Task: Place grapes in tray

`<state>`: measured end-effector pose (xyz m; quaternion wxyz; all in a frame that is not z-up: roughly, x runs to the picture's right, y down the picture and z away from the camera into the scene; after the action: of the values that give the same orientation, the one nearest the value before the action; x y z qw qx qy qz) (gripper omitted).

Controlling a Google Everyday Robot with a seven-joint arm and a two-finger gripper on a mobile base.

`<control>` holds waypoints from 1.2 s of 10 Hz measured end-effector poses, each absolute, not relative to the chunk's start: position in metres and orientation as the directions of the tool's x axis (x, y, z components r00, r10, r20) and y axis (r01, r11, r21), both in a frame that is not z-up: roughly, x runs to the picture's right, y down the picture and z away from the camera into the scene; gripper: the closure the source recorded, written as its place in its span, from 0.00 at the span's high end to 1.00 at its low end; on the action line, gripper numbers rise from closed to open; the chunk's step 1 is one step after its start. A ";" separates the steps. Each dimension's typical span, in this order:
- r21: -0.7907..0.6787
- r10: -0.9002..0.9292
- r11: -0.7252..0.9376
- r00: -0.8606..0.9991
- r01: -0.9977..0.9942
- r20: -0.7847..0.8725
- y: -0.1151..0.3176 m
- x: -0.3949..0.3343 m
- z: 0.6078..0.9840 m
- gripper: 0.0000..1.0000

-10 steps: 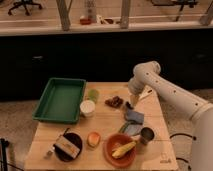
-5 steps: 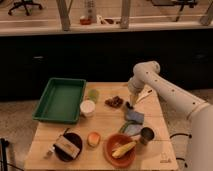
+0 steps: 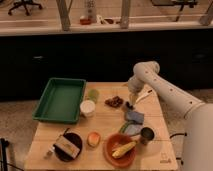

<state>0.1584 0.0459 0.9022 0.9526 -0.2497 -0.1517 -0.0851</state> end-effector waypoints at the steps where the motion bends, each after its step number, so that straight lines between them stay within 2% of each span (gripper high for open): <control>1: -0.450 -0.088 0.860 0.937 0.242 0.337 0.046 0.158 0.904 0.80; 7: -0.438 -0.134 0.840 0.904 0.321 0.405 0.055 0.132 0.902 0.80; 12: -0.448 -0.145 0.819 0.885 0.358 0.442 0.070 0.108 0.924 0.80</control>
<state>0.1082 0.0701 0.9238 0.9330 -0.2686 -0.1979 -0.1348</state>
